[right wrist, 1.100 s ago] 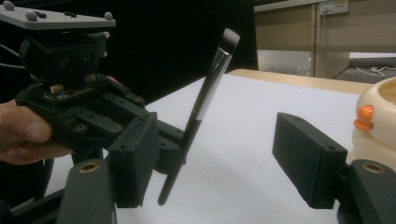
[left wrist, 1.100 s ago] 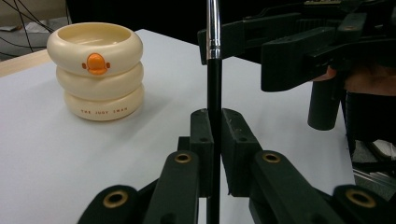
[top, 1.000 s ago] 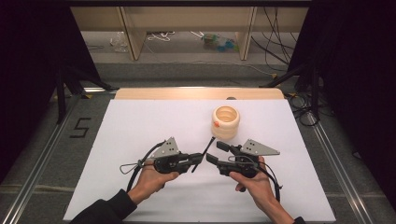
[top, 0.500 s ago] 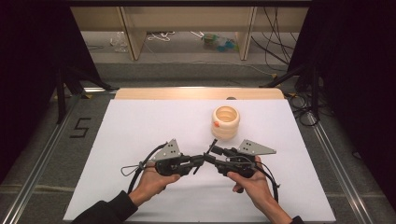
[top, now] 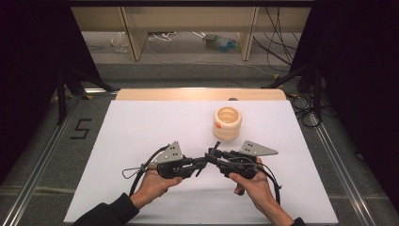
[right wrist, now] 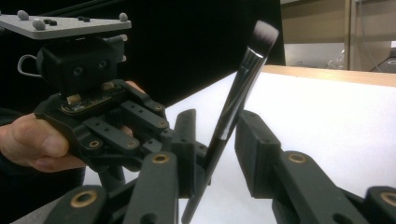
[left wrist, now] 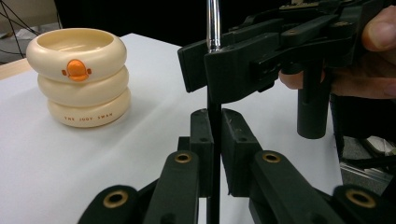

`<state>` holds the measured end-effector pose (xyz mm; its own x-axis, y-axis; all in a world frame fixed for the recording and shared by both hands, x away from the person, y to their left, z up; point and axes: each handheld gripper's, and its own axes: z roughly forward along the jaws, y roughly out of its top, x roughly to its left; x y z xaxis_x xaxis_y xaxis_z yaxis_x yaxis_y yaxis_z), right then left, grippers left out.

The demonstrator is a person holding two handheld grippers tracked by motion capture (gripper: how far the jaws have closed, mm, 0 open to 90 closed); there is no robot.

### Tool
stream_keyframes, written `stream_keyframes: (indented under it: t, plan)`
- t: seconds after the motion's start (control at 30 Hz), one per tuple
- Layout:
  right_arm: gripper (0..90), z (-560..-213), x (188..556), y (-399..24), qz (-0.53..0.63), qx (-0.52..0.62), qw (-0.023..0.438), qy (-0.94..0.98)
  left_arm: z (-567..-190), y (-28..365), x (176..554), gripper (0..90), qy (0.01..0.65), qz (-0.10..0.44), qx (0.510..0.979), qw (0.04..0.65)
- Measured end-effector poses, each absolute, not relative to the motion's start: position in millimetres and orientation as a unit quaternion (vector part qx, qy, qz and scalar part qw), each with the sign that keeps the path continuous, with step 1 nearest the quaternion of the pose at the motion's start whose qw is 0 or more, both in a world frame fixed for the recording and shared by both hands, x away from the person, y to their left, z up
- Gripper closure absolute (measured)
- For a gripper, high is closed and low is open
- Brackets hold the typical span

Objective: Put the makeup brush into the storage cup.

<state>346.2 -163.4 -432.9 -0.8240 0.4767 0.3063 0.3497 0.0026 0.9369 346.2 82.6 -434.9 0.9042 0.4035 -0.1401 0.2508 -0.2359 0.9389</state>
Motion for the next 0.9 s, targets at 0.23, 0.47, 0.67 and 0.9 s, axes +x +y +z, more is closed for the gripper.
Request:
stream_keyframes:
  t: [0.23, 0.47, 0.67, 0.9]
  plan:
    - [75.5, -433.2, 346.2, -163.5, 0.645, 0.292, 0.040, 0.705, -434.2, 81.7, 344.8, 83.4, 0.209, 0.066, 0.781, 0.585]
    - [80.1, -432.5, 345.9, -164.3, 0.649, 0.292, 0.031, 0.702, -432.4, 81.3, 342.8, 83.5, 0.205, 0.071, 0.781, 0.585]
    - [83.5, -432.7, 345.8, -162.9, 0.658, 0.283, 0.024, 0.697, -432.3, 80.5, 343.0, 83.4, 0.196, 0.069, 0.781, 0.589]
    - [83.7, -430.4, 344.4, -163.9, 0.659, 0.275, 0.026, 0.700, -431.3, 81.3, 342.8, 78.1, 0.192, 0.063, 0.784, 0.588]
